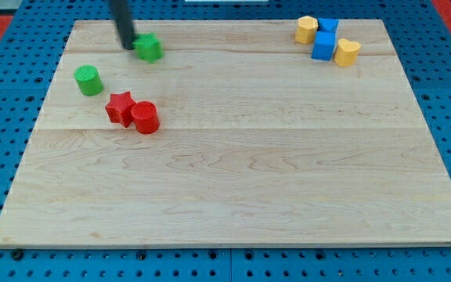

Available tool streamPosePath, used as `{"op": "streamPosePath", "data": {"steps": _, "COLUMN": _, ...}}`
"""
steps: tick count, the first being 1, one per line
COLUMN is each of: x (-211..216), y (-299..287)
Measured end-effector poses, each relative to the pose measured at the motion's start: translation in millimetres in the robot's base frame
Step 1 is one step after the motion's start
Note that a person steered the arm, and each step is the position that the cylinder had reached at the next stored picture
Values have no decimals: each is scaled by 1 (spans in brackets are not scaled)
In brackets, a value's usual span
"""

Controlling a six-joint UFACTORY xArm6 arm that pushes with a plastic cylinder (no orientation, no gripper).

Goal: Push the green circle towards center

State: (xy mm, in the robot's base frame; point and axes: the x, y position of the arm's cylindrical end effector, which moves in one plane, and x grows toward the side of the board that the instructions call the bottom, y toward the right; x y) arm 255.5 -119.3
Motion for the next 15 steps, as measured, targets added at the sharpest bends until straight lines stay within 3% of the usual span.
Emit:
{"op": "streamPosePath", "data": {"steps": 2, "x": 1, "y": 190}}
{"op": "streamPosePath", "data": {"steps": 3, "x": 33, "y": 156}}
{"op": "streamPosePath", "data": {"steps": 5, "x": 51, "y": -95}}
{"op": "streamPosePath", "data": {"steps": 6, "x": 95, "y": -176}}
{"op": "streamPosePath", "data": {"steps": 7, "x": 127, "y": -173}}
{"op": "streamPosePath", "data": {"steps": 8, "x": 86, "y": -141}}
{"op": "streamPosePath", "data": {"steps": 9, "x": 73, "y": -72}}
{"op": "streamPosePath", "data": {"steps": 11, "x": 137, "y": -112}}
{"op": "streamPosePath", "data": {"steps": 13, "x": 73, "y": 60}}
{"op": "streamPosePath", "data": {"steps": 14, "x": 81, "y": 92}}
{"op": "streamPosePath", "data": {"steps": 15, "x": 112, "y": 49}}
